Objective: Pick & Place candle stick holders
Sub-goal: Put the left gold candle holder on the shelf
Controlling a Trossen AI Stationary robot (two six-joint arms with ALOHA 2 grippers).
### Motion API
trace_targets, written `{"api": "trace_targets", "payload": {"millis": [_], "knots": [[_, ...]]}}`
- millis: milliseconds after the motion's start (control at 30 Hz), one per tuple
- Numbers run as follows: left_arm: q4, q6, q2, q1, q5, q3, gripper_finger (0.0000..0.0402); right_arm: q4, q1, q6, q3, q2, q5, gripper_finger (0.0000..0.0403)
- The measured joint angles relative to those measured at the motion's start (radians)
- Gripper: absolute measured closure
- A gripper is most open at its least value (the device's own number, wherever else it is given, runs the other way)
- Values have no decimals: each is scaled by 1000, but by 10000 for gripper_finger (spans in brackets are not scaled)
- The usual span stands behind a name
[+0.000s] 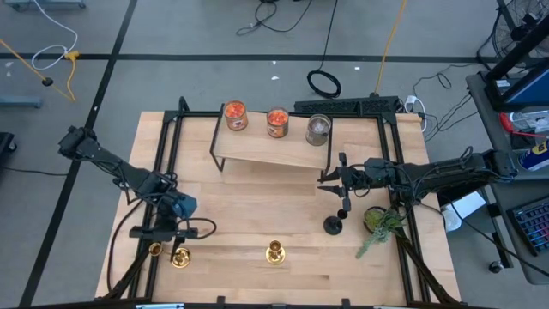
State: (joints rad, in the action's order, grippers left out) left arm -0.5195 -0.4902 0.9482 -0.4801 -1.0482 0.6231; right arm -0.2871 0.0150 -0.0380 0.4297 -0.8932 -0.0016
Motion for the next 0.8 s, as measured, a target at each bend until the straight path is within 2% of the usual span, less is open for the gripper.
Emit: {"api": "trace_targets", "payload": {"millis": [333, 800], "knots": [[0, -60, 0, 0, 28, 0, 183, 0, 0, 0, 0, 0, 0, 309], [-7, -52, 0, -11, 41, 0, 183, 0, 0, 0, 0, 0, 0, 307]]}}
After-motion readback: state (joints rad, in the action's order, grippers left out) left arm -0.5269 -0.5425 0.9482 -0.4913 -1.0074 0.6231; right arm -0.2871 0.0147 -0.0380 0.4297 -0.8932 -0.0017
